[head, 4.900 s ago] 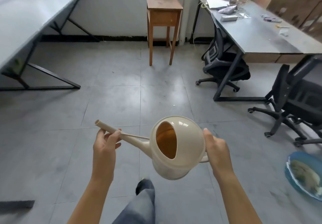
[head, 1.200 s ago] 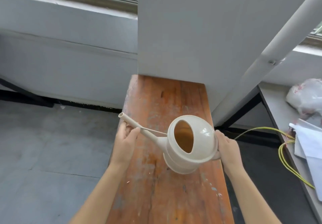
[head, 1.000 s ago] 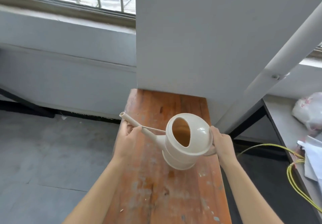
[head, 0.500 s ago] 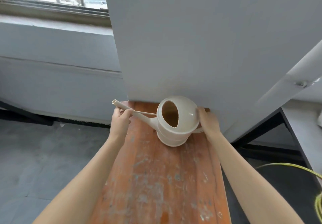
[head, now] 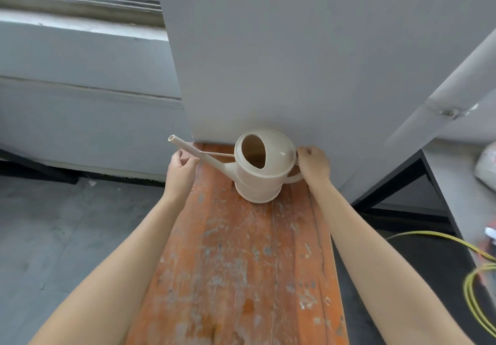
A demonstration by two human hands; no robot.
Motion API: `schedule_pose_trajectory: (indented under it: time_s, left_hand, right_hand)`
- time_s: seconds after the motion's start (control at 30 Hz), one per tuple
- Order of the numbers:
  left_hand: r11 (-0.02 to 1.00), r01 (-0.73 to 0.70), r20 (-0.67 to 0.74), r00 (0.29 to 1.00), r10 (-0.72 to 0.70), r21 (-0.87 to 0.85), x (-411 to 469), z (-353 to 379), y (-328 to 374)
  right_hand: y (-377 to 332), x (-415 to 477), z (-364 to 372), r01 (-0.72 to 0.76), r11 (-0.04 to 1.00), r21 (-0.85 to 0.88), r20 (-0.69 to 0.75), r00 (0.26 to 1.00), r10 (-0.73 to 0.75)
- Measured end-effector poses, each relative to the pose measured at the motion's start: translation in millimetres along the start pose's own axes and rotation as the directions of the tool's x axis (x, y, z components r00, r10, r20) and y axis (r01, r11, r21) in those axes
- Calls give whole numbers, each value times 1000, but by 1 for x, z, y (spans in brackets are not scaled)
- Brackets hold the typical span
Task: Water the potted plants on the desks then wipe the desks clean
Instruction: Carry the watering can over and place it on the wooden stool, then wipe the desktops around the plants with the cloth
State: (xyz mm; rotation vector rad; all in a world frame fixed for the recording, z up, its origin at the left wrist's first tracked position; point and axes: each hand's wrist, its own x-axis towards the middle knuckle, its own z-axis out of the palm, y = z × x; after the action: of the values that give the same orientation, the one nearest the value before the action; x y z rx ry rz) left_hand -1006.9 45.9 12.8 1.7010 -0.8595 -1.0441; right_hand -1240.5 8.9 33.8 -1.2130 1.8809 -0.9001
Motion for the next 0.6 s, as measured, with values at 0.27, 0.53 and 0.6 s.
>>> schedule_pose_trajectory:
  time_s: [0.27,0.53,0.6]
  left_hand:
    - [979,-45,7,999,44,198,-92,-42,-52]
    - [958,-110,-20,993,119,267,-195,-62,-98]
    - [957,-100,-67,990,122,271,-224,-73,-108]
  right_hand:
    - [53,-110,-10,-95,994,54,-112,989,101]
    - [113,-218,5,-49,996,-76,17,999,51]
    - [119,-241,8,11,988,-153,73,997,0]
